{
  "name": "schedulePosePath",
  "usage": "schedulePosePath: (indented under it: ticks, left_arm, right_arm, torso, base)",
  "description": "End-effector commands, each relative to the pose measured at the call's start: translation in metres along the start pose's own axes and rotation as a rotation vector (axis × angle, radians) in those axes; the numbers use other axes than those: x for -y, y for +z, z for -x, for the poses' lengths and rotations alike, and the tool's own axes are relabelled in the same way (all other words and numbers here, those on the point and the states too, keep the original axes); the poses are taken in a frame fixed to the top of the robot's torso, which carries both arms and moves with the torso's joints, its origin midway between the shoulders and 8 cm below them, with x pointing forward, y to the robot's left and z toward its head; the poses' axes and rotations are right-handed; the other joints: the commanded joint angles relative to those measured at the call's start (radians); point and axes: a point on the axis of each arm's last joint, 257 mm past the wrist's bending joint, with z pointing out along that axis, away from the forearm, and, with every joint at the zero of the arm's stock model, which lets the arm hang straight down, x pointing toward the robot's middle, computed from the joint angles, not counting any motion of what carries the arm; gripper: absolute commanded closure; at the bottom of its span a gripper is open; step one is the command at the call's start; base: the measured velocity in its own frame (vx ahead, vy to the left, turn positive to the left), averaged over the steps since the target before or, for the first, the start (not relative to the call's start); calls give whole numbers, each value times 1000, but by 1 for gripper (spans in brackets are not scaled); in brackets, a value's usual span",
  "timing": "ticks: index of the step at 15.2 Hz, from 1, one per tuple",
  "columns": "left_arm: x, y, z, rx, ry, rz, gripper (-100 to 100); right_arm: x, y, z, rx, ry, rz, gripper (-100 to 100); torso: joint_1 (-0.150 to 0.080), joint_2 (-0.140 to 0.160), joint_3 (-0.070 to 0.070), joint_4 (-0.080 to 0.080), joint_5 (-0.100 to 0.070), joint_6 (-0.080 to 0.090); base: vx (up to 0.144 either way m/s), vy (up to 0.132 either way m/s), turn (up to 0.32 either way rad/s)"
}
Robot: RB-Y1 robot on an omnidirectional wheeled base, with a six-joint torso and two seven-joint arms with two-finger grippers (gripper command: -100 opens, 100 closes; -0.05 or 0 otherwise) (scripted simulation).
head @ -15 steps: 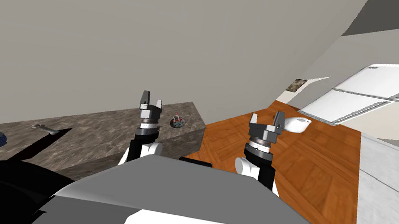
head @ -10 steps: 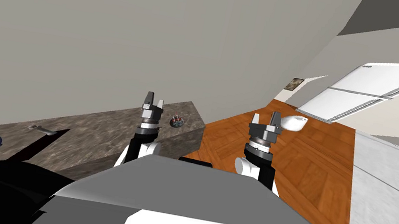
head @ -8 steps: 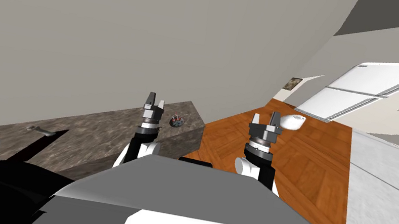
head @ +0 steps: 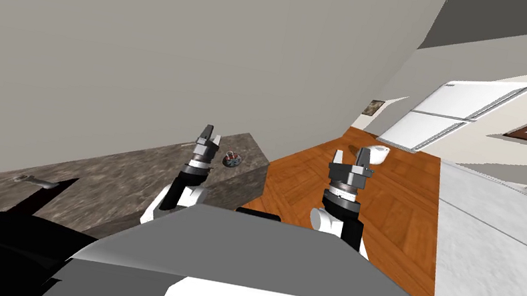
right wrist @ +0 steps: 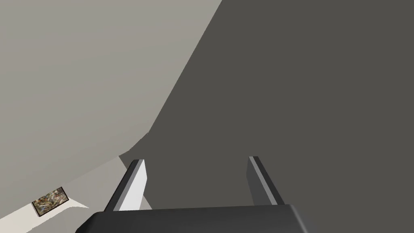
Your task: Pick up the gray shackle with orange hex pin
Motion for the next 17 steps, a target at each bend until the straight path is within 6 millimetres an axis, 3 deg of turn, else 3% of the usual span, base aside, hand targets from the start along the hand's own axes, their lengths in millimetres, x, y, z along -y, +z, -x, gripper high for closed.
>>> schedulePosePath:
  ticks: [1, 5, 10, 11, 13, 14, 16, 17]
  left_arm:
    - [-12, 1, -3, -36, 5, 33, -100]
    - [-32, 4, -4, -80, 10, 87, -100]
    - [-77, 7, 0, -146, 18, 211, -100]
    - [-78, 7, 0, -149, 21, 214, -100]
    - [-102, 8, 6, -170, 24, 286, -100]
    - [-102, 8, 6, -173, 26, 286, -100]
    - [-126, 9, 14, -188, 31, 359, -100]
    - [-127, 8, 14, -188, 32, 362, -100]
  right_arm:
    - [0, 0, 0, 0, 0, 0, 0]
    - [0, 0, 0, 0, 0, 0, 0]
    - [0, 0, 0, 0, 0, 0, 0]
    - [0, 0, 0, 0, 0, 0, 0]
    - [0, 0, 0, 0, 0, 0, 0]
    - [0, 0, 0, 0, 0, 0, 0]
    - [0, 0, 0, 0, 0, 0, 0]
    - [0, 0, 0, 0, 0, 0, 0]
  torso:
    - [0, 0, 0, 0, 0, 0]
    - [2, 0, 0, 0, 0, 0]
    - [3, 0, 0, 0, 1, 0]
    - [3, 0, 0, 0, 1, 1]
    - [4, 0, 0, 0, 1, 0]
    - [4, 1, 0, 0, 1, 1]
    - [4, 0, 0, 0, 1, 1]
    - [4, 1, 0, 0, 1, 1]
  base:
    - [-52, 49, -141]
    - [-61, 67, -189]
    - [-65, 72, -232]
    - [-65, 89, -230]
    - [-74, 95, -253]
    - [-82, 93, -248]
    - [-77, 84, -299]
    - [-81, 92, -241]
